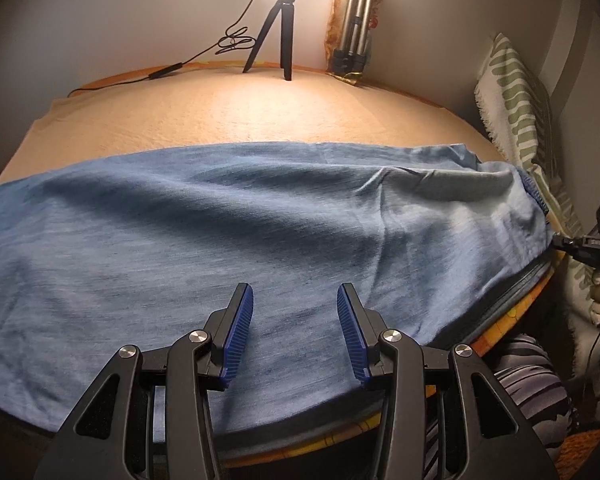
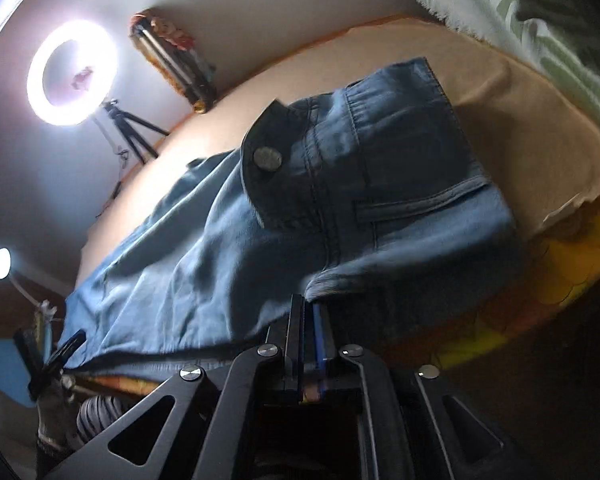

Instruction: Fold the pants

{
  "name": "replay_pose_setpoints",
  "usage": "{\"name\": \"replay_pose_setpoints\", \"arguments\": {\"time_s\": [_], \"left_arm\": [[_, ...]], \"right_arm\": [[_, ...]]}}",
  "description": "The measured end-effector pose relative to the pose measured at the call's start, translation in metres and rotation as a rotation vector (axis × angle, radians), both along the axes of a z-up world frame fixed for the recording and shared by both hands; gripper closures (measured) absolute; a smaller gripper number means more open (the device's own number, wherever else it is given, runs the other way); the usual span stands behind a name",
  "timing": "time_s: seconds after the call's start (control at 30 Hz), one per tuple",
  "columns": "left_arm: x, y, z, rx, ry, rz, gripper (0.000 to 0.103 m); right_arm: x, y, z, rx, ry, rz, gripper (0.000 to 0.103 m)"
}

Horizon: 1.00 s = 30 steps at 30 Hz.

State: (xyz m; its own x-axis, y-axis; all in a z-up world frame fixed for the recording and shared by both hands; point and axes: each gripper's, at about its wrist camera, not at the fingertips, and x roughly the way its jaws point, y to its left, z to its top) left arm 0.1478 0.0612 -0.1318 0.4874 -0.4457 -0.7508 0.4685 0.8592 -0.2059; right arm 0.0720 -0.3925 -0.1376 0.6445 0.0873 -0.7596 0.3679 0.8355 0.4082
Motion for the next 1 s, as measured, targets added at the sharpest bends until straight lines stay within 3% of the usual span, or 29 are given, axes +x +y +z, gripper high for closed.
{"name": "replay_pose_setpoints", "arguments": {"time_s": [0.1, 0.23, 0.43, 0.73, 1.0], "left_arm": [[0.001, 0.001, 0.001, 0.007, 0.001, 0.023, 0.062], [-0.002, 0.002, 0.002, 0.001, 0.001, 0.057, 0.063], [-0.011, -0.008, 0.003, 0.047, -0.012, 0.051, 0.063], [-0.008, -0.02, -0.001, 0.085, -0.005, 0.044, 0.063], [-0.007, -0.028, -0.007, 0.087, -0.001, 0.03, 0.063]], "right_arm": [[-0.011, -0.014, 0.008, 0.0, -0.05, -0.029, 0.062], [-0.019, -0.047, 0.02, -0.015, -0.085, -0.119, 0.06], [-0.022, -0.083, 0.015, -0.053, -0.025, -0.245, 0.052], [-0.013, -0.093, 0.0, -0.019, 0.007, -0.217, 0.048], [-0.026, -0.071, 0.008, 0.154, -0.021, -0.136, 0.048]]}}
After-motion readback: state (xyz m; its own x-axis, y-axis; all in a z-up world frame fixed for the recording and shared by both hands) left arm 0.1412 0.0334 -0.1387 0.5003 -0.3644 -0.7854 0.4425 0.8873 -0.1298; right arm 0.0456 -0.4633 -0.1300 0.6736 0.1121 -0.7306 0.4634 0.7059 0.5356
